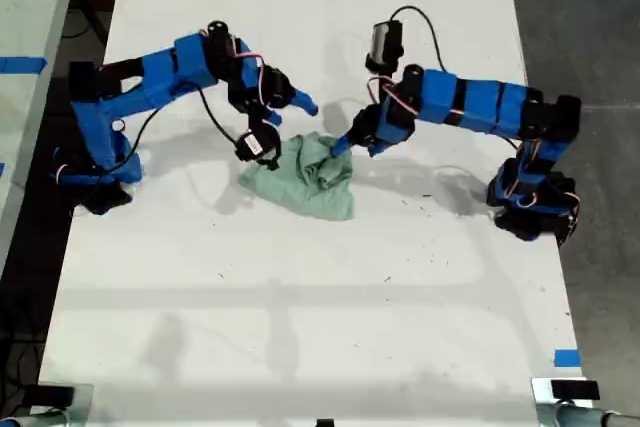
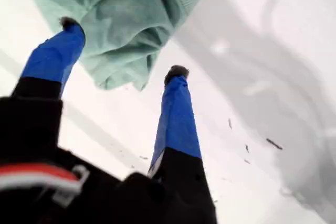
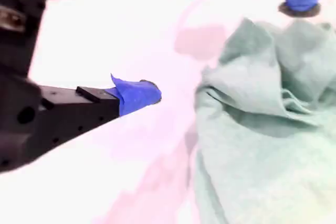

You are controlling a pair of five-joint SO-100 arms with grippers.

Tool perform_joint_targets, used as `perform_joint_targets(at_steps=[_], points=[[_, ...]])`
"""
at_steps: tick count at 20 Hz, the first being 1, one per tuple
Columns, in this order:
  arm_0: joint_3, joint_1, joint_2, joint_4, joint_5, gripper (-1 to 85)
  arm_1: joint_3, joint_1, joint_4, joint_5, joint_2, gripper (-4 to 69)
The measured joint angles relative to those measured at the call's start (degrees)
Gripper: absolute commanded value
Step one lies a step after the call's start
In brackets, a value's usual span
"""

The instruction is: Fold t shirt

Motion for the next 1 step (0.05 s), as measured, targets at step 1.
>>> perform_joint_targets(at_steps=[1], points=[[0.0,-0.4,6.5,2.1,0.6,0.0,1.8,0.0,2.4,-0.1,7.1,11.1]])
